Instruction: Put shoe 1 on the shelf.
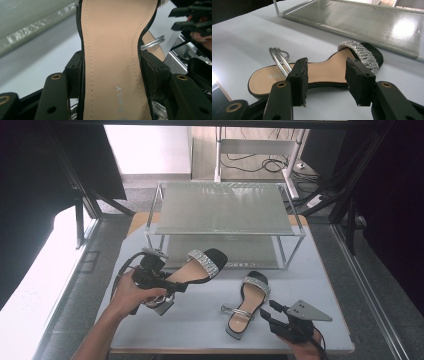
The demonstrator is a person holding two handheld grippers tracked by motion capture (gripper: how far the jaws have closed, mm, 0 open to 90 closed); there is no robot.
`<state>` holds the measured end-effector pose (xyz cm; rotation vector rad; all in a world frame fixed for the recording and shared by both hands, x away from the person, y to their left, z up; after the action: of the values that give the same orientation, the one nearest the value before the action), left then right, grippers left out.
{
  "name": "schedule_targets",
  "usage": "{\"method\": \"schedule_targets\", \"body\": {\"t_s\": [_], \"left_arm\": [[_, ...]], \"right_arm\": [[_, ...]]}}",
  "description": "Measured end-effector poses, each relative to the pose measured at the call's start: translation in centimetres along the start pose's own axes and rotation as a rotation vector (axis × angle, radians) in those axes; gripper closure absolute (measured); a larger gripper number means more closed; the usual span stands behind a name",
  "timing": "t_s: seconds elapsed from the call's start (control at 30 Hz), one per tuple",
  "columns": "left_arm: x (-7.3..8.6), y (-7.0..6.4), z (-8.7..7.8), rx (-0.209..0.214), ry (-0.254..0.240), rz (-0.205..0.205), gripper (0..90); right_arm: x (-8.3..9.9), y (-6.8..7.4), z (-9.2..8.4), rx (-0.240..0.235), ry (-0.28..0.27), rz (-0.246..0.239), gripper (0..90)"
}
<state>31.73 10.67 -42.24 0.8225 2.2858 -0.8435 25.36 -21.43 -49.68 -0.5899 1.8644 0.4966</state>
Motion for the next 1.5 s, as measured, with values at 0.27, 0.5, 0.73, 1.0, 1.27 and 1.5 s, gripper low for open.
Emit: {"method": "schedule_targets", "body": {"t_s": [0.27, 0.5, 0.73, 1.0, 1.27, 1.5], "left_arm": [[-3.1, -0.2, -1.1, 0.011, -0.028, 0.019, 43.4], [-5.1, -0.7, -1.5, 0.025, -0.055, 0.024, 43.5], [-6.7, -1.0, -1.1, 0.033, -0.06, 0.026, 43.5], [-8.7, -1.3, -1.0, 0.011, -0.072, 0.024, 43.5], [-10.8, -1.5, -1.0, 0.017, -0.087, 0.02, 43.5], [-13.3, -0.7, 0.1, 0.012, -0.111, -0.017, 43.6]], "right_arm": [[0.2, -0.1, -0.2, 0.006, 0.003, 0.008, 53.0], [0.3, -0.2, -0.1, 0.003, 0.006, 0.008, 53.0], [0.3, -0.1, 0.0, 0.001, 0.005, 0.002, 52.9], [0.5, -0.2, 0.0, 0.0, 0.014, 0.004, 52.9], [0.5, 0.1, 0.1, -0.019, 0.015, 0.009, 52.7], [0.7, 0.2, 0.2, -0.019, 0.02, 0.009, 52.7]]}}
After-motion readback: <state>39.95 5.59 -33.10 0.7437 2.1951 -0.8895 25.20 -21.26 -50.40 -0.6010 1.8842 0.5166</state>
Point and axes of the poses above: each handheld gripper's, and its own axes: z roughly forward along the jaws, x roughly out of its underside, y roughly to its left, the point moved 7 cm from there along z, roughly forward along the jaws, and after that the axes turned 7 degrees about -y, right-handed, at the moved point
